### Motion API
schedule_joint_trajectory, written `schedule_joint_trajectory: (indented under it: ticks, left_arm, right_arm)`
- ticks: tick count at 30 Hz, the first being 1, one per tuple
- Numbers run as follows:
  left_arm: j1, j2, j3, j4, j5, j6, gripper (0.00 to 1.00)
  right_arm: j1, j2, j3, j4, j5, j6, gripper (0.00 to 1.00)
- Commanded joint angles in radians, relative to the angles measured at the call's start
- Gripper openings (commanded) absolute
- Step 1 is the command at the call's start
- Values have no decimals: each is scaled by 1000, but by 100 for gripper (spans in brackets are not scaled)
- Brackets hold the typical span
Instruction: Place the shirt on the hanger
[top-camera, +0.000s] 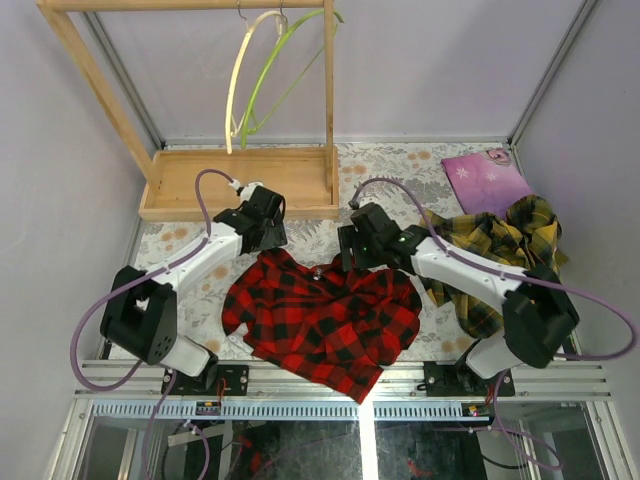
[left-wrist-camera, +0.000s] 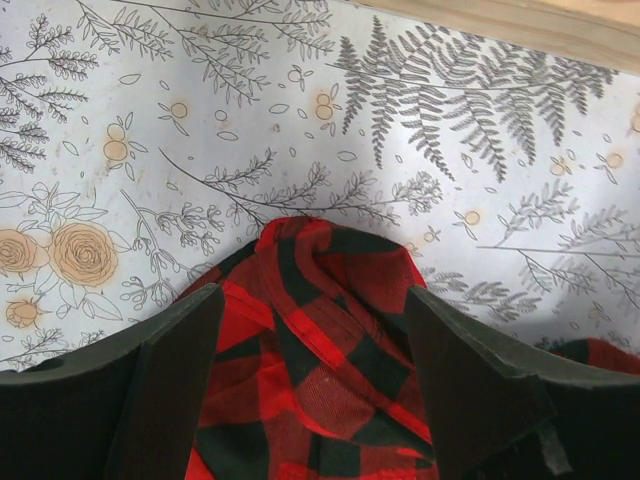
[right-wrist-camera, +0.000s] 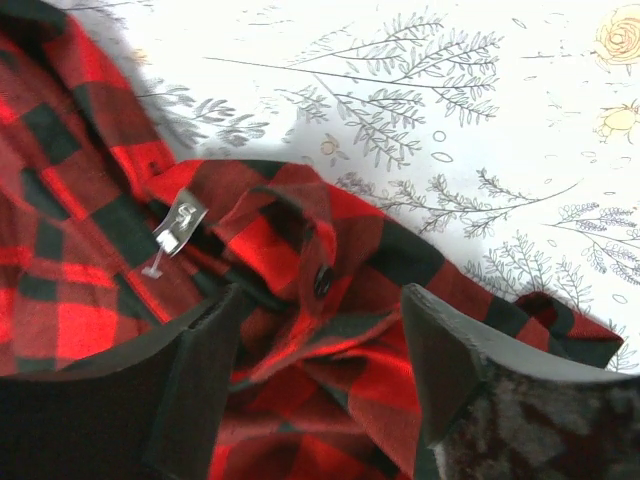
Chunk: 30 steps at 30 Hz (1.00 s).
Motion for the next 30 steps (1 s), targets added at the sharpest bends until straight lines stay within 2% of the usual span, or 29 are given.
schedule_joint_trajectory:
  ticks: [1,5,12,15,18,20,25,26,30]
  left_arm:
    - [24,37,24,66,-46,-27,71]
    - [27,70,16,76,-33,-24,63]
    - [26,115,-21,82,8,-31,56]
    - [26,130,-34,68,23,-34,49]
    - [26,127,-59,58,8,-40,44]
    - [27,124,-71,59,-8,-39,36]
    - [26,121,-53,49,-17,-26,3]
    - [27,107,-46,38,-18,-24,0]
    - [20,-42,-27,14,39,2,0]
  right_arm:
    - [17,81,48,31,146,14,65]
    - [17,100,23,42,185,17,44]
    - [17,77,-26,73,181,23,21]
    - [17,76,-36,81,172,24,11]
    - [17,71,-46,89,165,26,8]
    - [17,66,-49,92,163,27,6]
    - [17,13,-54,95,172,27,0]
    - [17,-13,-55,94,182,29,0]
    - [17,-147,-60,96,226,19,0]
